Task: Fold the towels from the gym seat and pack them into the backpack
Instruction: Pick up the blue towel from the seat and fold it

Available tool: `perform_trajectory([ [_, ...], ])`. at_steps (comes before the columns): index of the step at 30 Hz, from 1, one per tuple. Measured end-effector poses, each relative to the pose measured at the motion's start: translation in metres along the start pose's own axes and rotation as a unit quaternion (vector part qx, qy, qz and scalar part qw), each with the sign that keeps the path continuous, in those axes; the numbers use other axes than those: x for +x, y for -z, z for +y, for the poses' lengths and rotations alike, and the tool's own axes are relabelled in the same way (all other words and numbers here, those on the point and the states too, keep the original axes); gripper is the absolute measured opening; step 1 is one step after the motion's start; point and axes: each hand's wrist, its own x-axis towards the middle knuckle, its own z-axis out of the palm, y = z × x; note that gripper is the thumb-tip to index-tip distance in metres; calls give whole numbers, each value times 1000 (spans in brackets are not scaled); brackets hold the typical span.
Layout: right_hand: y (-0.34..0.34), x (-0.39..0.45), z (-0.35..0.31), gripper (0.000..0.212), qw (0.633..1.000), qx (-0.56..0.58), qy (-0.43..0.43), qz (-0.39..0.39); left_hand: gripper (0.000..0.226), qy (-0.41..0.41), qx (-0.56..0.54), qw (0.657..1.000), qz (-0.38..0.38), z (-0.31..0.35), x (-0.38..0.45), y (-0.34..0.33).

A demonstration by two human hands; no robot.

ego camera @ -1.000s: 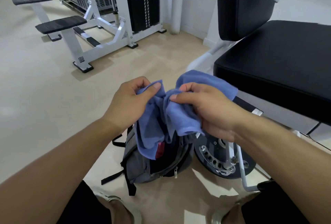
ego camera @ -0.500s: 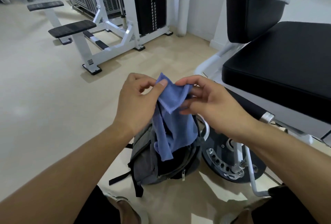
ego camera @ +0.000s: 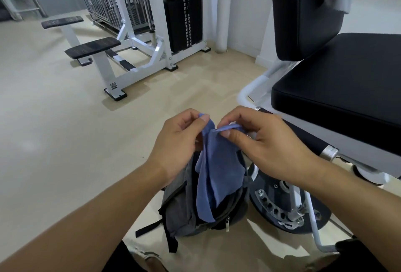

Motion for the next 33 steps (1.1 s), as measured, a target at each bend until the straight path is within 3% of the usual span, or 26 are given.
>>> perform_trajectory([
  [8,5,3,-5,20,968,211,-131,-38,19,-33,17,999,-26,1,-2,1],
  [15,2,3,-6,22,976,171,-136,16,29,-47,23,996,-73,0,-6,-1],
  [22,1,4,-6,20,977,152,-151,10,36,-29,-7,995,-91,1,-5,1],
  [28,-3,5,-1,18,975,155,-157,-2,16,-52,31,997,-54,-4,-5,-1],
  [33,-2,5,2,13,981,149,-124,-8,19,-54,30,997,-38,-2,-6,-1],
])
